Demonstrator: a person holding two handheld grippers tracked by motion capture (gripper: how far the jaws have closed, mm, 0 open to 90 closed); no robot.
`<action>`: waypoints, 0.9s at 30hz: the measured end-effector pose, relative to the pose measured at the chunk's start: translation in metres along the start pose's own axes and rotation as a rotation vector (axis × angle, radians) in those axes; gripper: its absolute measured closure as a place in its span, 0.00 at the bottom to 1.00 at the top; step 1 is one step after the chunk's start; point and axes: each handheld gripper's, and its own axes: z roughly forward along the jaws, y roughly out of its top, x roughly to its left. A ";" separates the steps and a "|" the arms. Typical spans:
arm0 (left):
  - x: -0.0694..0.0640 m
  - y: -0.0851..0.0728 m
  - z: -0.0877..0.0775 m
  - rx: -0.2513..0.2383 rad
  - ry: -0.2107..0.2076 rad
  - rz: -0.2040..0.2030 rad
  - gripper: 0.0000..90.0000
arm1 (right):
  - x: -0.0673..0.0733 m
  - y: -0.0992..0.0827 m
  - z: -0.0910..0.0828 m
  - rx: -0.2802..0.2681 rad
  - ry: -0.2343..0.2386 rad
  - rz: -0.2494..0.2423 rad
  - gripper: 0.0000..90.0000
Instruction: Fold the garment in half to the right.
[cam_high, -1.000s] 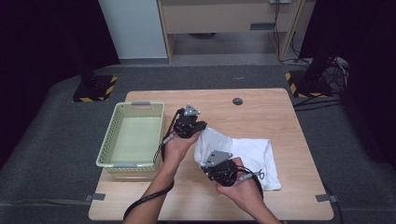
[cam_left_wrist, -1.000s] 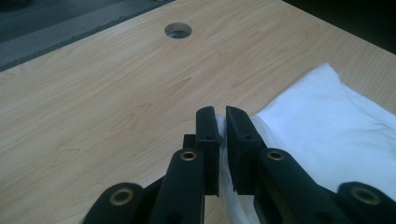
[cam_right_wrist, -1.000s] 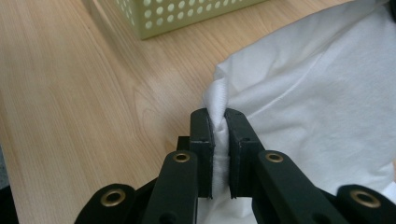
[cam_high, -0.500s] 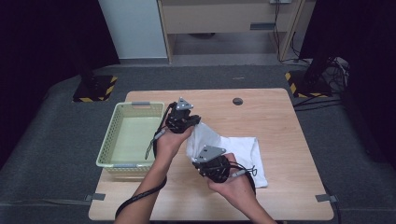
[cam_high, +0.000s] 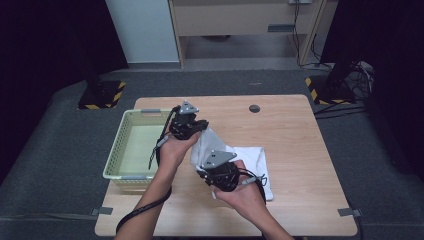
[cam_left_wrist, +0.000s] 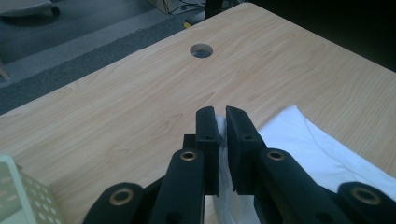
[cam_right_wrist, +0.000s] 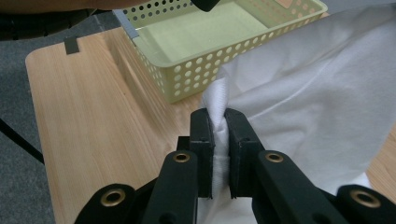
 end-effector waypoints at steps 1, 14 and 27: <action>0.000 0.001 0.001 0.001 -0.003 0.007 0.94 | -0.001 -0.001 -0.001 0.001 -0.001 0.000 0.92; -0.014 0.012 0.028 0.007 -0.081 0.095 0.94 | -0.021 -0.023 -0.022 -0.012 0.002 0.038 0.92; -0.033 0.025 0.050 0.023 -0.090 0.120 0.94 | -0.035 -0.035 -0.041 -0.015 -0.010 0.068 0.92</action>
